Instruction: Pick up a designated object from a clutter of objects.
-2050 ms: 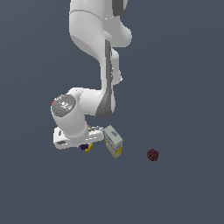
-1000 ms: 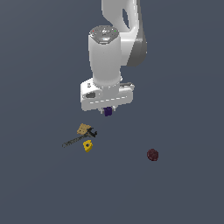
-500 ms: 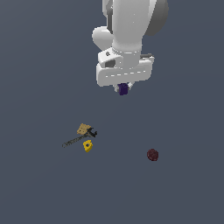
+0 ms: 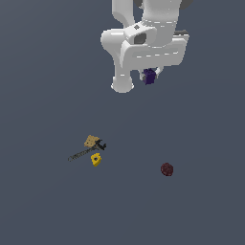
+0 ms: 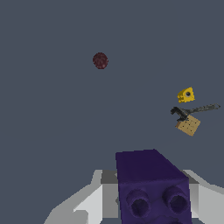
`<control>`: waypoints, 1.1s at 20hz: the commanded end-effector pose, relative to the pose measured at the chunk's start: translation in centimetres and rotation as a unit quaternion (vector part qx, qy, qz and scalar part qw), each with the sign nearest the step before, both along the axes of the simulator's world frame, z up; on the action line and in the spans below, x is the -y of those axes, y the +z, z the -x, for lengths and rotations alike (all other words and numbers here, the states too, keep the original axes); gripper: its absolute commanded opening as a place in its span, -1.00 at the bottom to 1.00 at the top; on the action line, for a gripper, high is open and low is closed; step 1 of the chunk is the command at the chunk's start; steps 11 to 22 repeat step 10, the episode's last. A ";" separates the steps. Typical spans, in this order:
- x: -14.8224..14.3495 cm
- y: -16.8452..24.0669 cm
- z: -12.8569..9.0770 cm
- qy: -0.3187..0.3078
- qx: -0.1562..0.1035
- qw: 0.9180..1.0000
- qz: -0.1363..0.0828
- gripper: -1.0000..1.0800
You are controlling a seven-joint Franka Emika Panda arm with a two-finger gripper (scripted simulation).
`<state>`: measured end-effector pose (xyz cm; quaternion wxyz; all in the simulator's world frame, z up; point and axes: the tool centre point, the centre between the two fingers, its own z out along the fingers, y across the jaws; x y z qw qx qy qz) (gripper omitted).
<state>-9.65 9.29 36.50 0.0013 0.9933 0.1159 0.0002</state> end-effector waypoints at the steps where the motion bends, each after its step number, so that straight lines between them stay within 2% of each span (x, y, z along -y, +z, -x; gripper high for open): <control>1: -0.8 1.0 0.6 0.000 0.000 1.000 0.000 -1.00; 7: -1.7 2.2 1.2 -0.001 0.000 1.000 -0.001 -1.00; 22: -1.8 2.2 1.1 -0.001 0.000 1.000 -0.001 -1.00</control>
